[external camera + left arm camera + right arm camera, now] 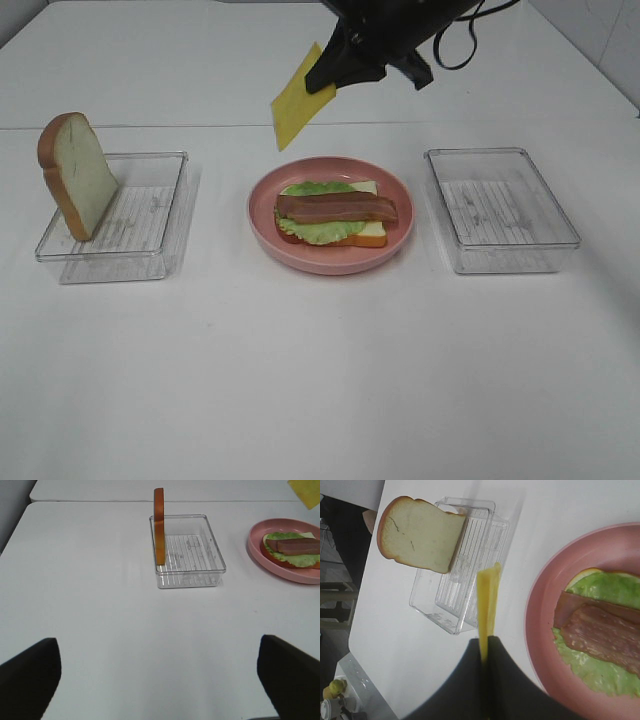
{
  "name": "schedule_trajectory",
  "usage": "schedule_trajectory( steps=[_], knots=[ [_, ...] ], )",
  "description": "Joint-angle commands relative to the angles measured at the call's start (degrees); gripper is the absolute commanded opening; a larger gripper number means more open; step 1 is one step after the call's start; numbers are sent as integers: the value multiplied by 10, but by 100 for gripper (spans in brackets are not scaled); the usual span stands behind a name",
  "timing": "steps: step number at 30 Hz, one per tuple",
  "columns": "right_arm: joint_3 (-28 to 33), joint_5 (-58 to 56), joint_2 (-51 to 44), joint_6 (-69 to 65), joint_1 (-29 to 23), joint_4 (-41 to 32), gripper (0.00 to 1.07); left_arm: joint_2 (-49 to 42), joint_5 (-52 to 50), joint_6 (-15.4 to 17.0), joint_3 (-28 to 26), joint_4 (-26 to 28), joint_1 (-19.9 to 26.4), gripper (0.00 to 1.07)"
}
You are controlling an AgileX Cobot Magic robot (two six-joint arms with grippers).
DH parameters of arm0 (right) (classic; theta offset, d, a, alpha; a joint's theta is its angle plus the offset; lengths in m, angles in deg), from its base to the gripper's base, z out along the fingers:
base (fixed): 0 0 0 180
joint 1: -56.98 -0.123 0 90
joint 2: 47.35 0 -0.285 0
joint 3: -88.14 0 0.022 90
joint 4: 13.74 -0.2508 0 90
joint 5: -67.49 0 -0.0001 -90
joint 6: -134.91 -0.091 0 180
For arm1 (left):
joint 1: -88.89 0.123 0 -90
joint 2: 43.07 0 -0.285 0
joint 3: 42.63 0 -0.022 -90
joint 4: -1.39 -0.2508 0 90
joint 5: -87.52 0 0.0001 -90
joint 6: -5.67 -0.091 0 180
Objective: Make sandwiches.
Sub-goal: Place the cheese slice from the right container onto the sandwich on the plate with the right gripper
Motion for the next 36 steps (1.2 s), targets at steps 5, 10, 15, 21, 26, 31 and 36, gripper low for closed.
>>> schedule_trajectory(
  steps=[5, 10, 15, 21, 26, 31, 36],
  knots=[
    [3, 17, 61, 13, -3, -28, 0, -12, -7, 3, 3, 4, -1, 102],
    [3, 18, 85, 13, -3, -31, 0, -12, -7, 3, 3, 4, -1, 102],
    [3, 21, 104, 13, -3, -27, 0, -12, -7, 3, 3, 4, -1, 102],
    [3, 26, 113, 13, 1, 1, 0, -12, -7, 3, 3, 4, -1, 102],
    [2, 27, 113, 6, 7, 39, 0, -12, -7, 3, 3, 4, -1, 102],
    [2, 25, 113, -37, 8, 98, 0, -12, -7, 3, 3, 4, -1, 102],
    [1, 24, 108, -40, 8, 107, 29, -12, -7, 3, 3, 4, -1, 102]
  ],
)
